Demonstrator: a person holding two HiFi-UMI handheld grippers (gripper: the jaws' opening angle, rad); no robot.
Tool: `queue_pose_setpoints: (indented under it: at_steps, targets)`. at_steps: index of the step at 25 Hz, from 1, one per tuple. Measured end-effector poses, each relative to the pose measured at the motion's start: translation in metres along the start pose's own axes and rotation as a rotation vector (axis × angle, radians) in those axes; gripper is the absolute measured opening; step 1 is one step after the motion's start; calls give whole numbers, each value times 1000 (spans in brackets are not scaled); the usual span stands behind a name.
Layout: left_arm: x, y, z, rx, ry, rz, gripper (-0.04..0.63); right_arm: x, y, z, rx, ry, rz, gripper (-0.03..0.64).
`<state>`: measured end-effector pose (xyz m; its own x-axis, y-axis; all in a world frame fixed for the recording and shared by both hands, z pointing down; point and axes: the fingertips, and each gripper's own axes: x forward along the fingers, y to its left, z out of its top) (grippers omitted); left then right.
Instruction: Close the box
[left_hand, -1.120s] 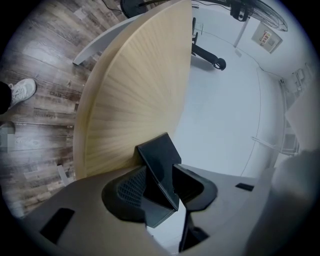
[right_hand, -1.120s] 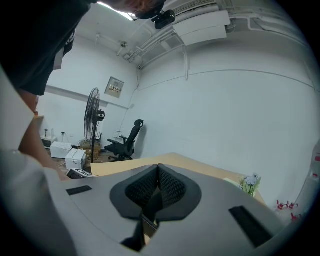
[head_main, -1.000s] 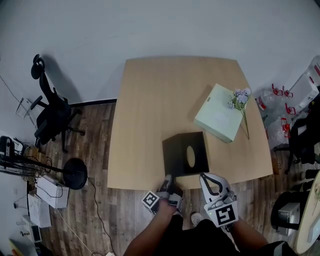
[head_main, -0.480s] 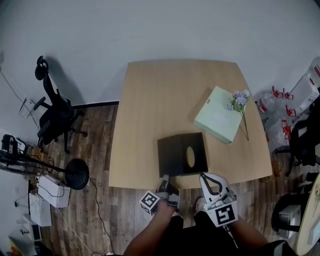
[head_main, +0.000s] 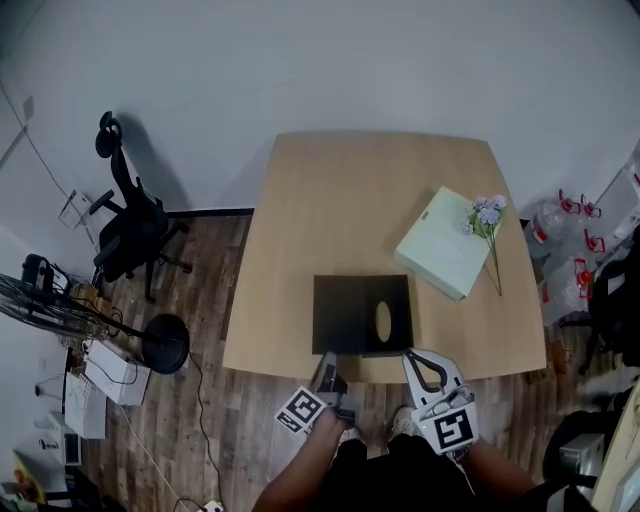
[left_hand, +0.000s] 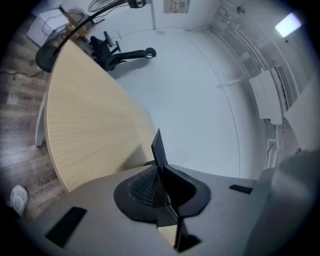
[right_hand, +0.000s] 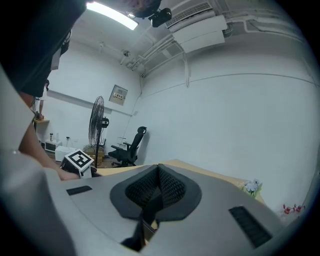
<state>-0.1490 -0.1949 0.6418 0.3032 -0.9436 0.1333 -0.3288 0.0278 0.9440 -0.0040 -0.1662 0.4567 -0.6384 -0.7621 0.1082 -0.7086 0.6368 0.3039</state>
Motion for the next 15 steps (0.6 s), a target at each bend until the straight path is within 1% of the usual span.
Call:
queue_pose_setpoints:
  at_steps: [2,4,6,11,15]
  targets:
    - [-2,-7,1,72,-4,9,43,-2,-1,0,-17,0,10,13]
    - [-4,-14,1,142,-7,20,40,-5,-3,1,-11,-10,11,13]
    - [-4,-19,1,233,-4,38,40,-8,-6,0,-2,-16,11,13]
    - [-3,-38,0,520,11,78,49,-15,-17,-2,10,-31,6,12]
    - [0,-53,-5,746,18,110,57,-18,-23,-8,0,-18,10,12]
